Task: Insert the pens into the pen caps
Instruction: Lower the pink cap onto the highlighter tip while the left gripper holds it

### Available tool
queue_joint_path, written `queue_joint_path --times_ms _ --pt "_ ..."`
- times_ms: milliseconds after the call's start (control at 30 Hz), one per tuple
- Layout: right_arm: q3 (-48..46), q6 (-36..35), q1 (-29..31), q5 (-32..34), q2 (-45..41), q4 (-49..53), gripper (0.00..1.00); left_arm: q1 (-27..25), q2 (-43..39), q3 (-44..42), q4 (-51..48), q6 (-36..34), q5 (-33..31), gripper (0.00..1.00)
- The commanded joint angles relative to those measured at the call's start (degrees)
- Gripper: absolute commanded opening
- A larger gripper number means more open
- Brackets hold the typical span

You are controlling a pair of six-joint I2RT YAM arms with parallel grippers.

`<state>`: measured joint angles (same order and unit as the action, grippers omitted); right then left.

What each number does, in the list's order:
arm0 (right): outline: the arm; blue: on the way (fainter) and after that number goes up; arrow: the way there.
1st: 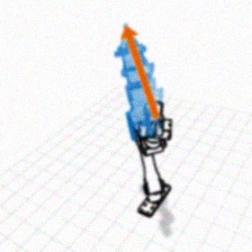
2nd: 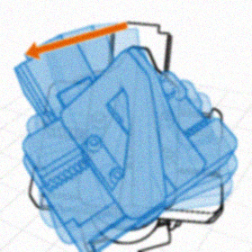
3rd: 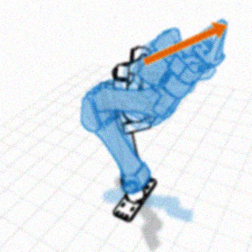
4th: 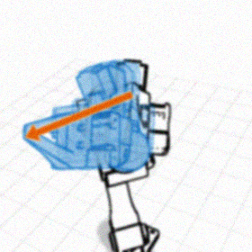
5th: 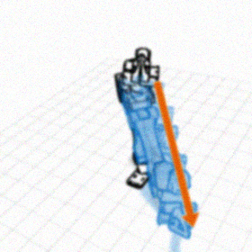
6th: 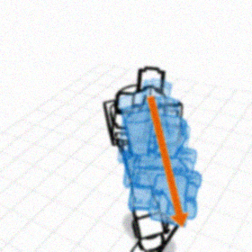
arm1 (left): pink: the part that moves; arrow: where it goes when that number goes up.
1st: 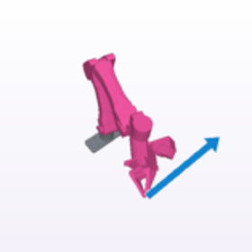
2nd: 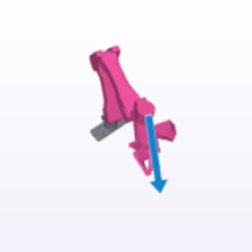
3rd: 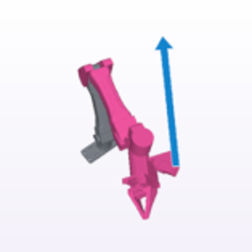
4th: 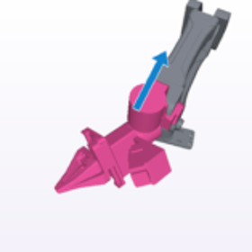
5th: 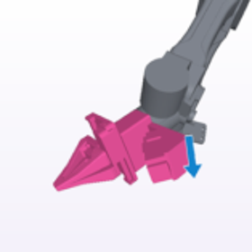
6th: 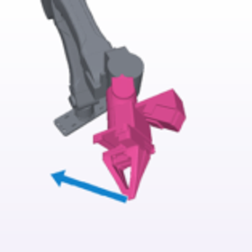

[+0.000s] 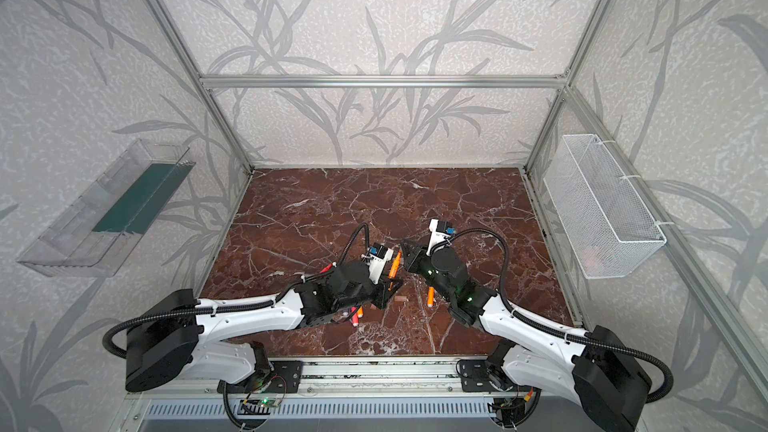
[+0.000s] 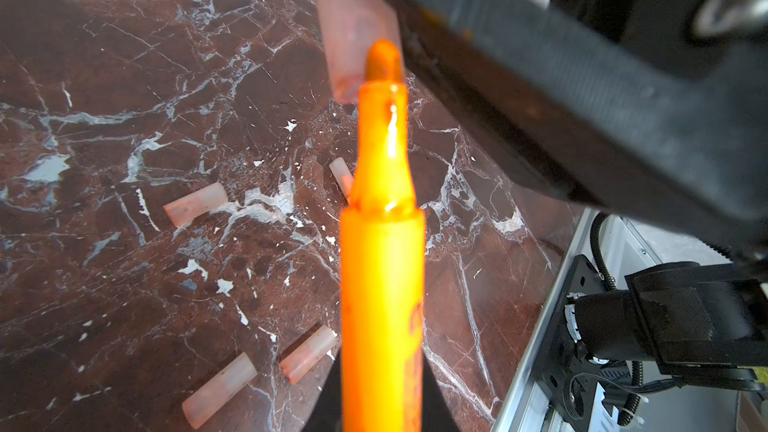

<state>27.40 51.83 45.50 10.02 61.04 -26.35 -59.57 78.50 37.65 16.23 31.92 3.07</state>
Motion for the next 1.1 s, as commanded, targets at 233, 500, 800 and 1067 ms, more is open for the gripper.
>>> queue_joint_path --times_ms 233,500,800,1067 --pt "3.39 -0.68 0.38 -0.09 0.31 -1.16 0.00 -0.18 -0.90 -0.56 0.47 -0.50 -0.61 0.00" --pt "1.80 -0.08 0.73 -0.44 -1.60 -0.64 0.00 -0.19 -2.14 -1.13 0.36 -0.50 -1.57 0.00" --pt "0.00 0.47 2.22 -0.85 -1.38 -1.75 0.00 -0.15 -2.65 -1.17 0.43 -0.53 -1.68 0.00" --pt "0.33 0.56 3.07 -1.32 0.39 -2.65 0.00 -0.13 -2.73 -1.15 0.43 -0.41 -2.07 0.00"
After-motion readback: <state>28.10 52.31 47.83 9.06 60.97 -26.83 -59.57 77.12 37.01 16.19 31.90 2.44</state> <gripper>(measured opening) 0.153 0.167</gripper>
